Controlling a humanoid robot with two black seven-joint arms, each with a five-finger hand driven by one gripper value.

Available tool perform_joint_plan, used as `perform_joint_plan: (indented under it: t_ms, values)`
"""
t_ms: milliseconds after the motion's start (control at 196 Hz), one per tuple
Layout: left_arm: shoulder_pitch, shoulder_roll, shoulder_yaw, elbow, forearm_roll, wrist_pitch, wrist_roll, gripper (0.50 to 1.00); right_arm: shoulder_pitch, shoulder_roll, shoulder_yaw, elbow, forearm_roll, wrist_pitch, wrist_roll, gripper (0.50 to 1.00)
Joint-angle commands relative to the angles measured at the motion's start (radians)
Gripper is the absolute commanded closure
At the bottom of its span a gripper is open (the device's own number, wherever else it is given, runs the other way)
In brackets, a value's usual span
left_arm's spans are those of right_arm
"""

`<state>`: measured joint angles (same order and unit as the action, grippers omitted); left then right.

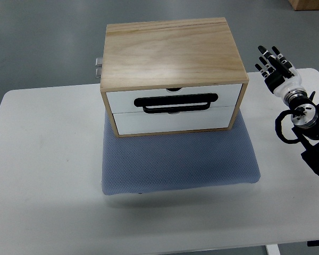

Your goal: Open wood drawer with right hand

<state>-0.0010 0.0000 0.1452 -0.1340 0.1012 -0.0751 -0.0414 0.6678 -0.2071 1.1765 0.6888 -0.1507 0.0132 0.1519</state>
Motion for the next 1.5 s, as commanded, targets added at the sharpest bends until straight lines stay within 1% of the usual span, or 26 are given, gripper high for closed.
perform_joint_plan:
  t_ms: [0, 311, 1494]
  values:
    - [-0.001, 0.0, 0.0, -0.001, 0.0, 0.0, 0.0, 0.5, -0.001, 0.0, 0.002, 0.0, 0.0, -0.001, 0.0, 0.556]
    - [-0.001, 0.0, 0.0, 0.013, 0.0, 0.001, 0.0, 0.5, -0.001, 0.002, 0.002, 0.0, 0.0, 0.001, 0.0, 0.556]
    - [0.0, 0.0, -0.003, 0.011, 0.0, 0.001, 0.0, 0.5, 0.01, -0.003, 0.003, 0.002, -0.001, 0.002, 0.0, 0.556]
